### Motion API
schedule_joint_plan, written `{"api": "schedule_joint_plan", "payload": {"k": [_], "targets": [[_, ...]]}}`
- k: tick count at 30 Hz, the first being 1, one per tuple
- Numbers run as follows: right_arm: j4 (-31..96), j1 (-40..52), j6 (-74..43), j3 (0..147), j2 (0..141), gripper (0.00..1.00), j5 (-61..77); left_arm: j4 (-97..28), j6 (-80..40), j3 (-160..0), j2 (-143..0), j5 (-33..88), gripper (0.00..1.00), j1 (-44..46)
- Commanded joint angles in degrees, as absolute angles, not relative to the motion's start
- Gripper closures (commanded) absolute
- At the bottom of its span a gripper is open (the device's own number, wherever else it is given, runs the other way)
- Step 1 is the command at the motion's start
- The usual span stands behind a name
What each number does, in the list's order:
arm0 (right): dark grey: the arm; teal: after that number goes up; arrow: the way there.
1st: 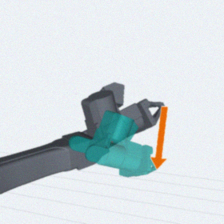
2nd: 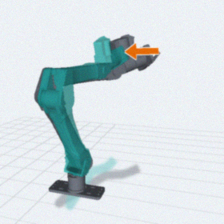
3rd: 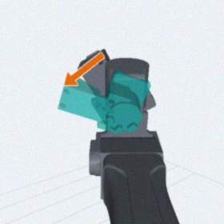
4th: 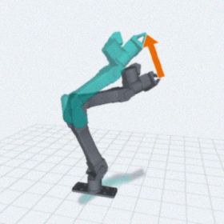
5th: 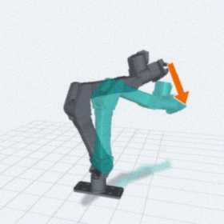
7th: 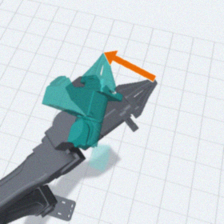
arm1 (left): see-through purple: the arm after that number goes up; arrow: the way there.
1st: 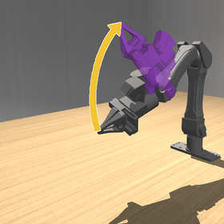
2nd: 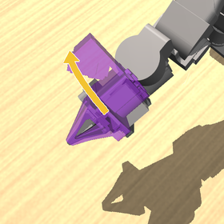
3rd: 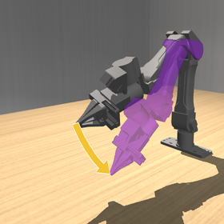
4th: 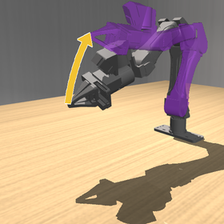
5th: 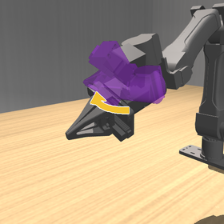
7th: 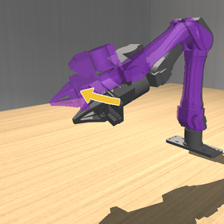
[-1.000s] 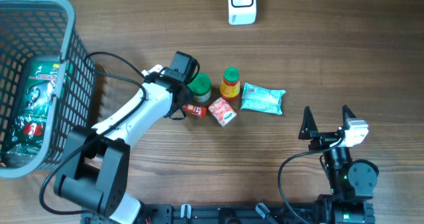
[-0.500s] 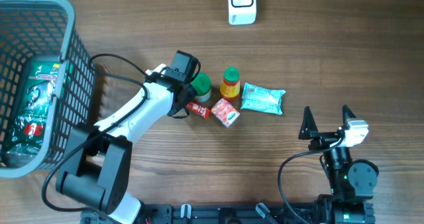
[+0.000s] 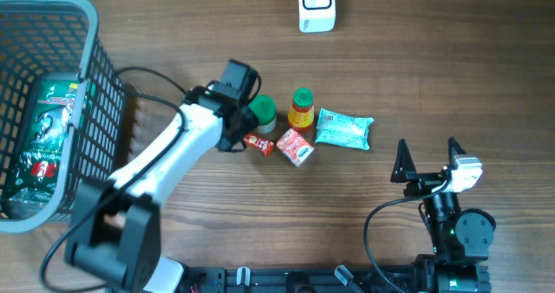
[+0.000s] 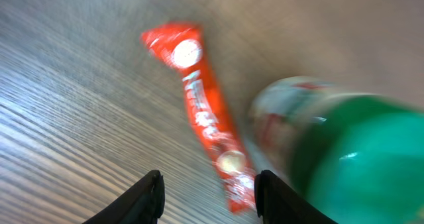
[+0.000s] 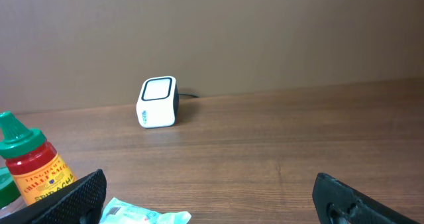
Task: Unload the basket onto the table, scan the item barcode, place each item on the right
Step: 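Release the stick on the table and withdraw the left gripper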
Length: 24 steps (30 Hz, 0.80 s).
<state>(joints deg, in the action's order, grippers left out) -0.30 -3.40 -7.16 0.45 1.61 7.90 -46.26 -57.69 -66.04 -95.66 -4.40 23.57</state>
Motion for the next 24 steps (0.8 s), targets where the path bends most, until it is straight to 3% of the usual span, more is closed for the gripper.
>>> {"api": "schedule_joint_plan", "payload": {"k": [1, 12, 24], "targets": [[-0.49, -3.07, -6.13, 0.36, 1.67, 0.0, 8.23, -48.75, -56.86, -72.07, -88.66, -8.69, 0.51, 23.73], [-0.47, -3.07, -6.13, 0.36, 1.67, 0.0, 8.23, -51.29, -55.48, -79.24, -75.85, -24.03, 0.25, 21.69], [-0.47, -3.07, -6.15, 0.36, 1.67, 0.0, 8.23, -51.07, -55.77, -90.45, -69.25, -25.89, 0.08, 4.75]]}}
